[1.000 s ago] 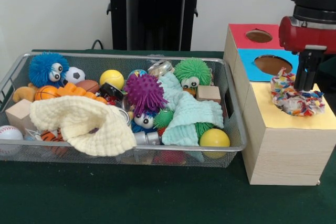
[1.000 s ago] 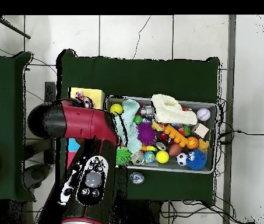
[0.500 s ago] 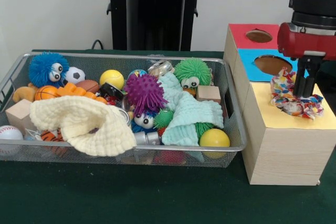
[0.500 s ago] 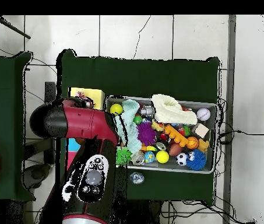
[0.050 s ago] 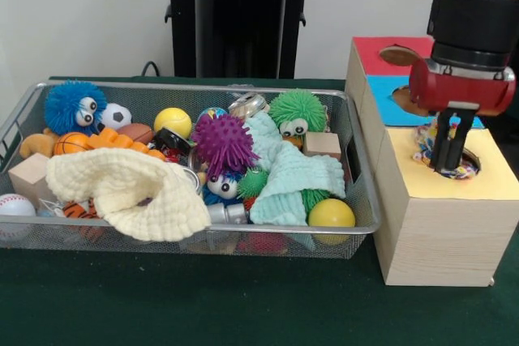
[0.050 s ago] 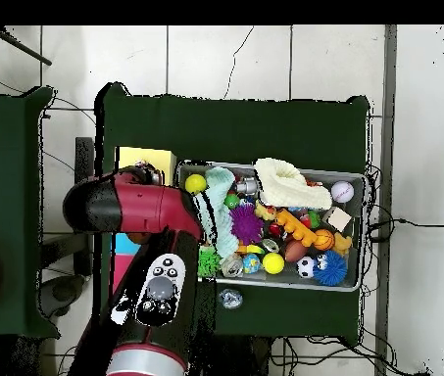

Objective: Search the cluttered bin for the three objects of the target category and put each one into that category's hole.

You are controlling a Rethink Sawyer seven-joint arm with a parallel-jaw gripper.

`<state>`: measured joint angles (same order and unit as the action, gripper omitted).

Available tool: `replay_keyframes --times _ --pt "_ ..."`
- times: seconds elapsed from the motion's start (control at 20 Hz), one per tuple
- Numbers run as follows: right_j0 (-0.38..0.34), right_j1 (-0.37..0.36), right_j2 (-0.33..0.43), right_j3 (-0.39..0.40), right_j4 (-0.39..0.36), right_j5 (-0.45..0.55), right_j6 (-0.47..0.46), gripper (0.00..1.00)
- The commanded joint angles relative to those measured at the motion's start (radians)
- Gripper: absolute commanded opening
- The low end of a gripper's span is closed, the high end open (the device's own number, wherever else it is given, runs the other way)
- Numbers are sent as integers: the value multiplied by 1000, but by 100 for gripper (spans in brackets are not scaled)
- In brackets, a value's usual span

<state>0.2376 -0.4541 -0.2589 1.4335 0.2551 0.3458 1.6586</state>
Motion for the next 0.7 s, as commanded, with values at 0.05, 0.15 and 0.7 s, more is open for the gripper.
replay_keyframes --times 0.05,0.15,0.7 --pt "-21 160 10 36 -89 -45 122 0" --pt "-16 177 6 36 -87 -73 133 0" --pt "-24 175 20 29 -54 -30 137 0"
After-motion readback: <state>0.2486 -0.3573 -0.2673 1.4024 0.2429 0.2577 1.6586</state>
